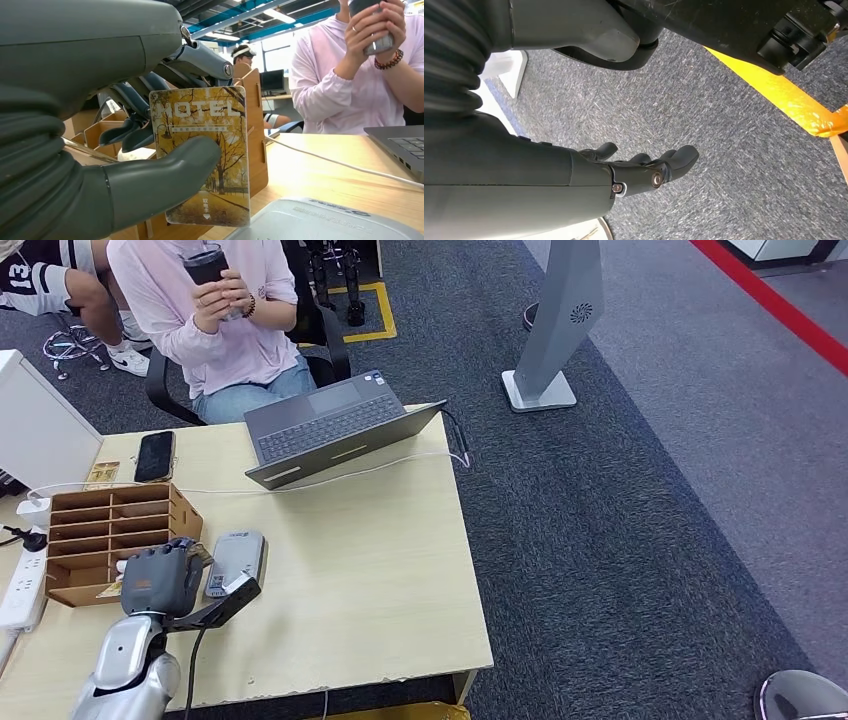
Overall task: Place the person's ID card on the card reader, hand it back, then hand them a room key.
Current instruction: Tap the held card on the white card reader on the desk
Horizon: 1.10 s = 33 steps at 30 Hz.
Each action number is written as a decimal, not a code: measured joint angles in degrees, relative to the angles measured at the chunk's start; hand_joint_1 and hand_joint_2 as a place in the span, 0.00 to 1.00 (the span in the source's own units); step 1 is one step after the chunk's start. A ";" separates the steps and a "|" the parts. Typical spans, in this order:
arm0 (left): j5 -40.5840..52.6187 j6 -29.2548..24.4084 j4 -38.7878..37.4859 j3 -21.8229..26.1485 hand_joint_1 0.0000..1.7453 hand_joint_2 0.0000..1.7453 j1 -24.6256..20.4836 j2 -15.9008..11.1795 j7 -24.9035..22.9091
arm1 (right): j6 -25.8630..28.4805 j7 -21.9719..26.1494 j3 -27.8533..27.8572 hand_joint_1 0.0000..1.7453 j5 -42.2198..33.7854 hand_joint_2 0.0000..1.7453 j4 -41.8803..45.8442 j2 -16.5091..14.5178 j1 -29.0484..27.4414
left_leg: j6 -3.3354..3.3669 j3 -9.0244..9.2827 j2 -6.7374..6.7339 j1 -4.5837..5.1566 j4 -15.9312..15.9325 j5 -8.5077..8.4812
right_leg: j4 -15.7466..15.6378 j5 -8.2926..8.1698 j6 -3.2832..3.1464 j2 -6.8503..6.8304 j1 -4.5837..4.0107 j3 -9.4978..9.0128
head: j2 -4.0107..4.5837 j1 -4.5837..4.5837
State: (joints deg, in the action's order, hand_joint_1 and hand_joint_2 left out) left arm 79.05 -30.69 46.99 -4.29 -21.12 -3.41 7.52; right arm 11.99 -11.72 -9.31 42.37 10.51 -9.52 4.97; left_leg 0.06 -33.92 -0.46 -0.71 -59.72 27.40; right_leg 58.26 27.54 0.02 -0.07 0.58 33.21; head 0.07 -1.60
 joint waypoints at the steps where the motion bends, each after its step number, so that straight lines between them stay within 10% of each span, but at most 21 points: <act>1: -0.01 -0.17 -0.02 -0.04 1.00 1.00 0.01 0.00 0.02 | 0.01 0.03 0.01 0.00 0.03 1.00 0.00 -0.01 0.00 | 0.00 0.00 0.00 0.00 0.00 0.00 | 0.00 0.00 0.00 0.00 0.00 0.00 | 0.00 0.00; 33: -0.86 -2.16 0.76 -0.70 1.00 1.00 -0.01 0.49 1.96 | -0.01 -0.08 0.35 0.00 2.00 1.00 0.00 -0.28 0.00 | 0.00 0.00 -0.01 0.00 0.00 0.00 | 0.00 0.00 0.00 0.01 0.00 0.01 | 0.00 -0.01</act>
State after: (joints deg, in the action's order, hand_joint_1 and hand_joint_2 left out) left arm 78.19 -32.85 47.75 -4.99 -21.13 -2.92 9.48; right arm 11.98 -11.80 -8.96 44.37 10.51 -9.81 4.96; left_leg 0.06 -33.92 -0.47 -0.71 -59.73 27.40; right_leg 58.25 27.54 0.01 -0.06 0.58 33.22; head 0.07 -1.61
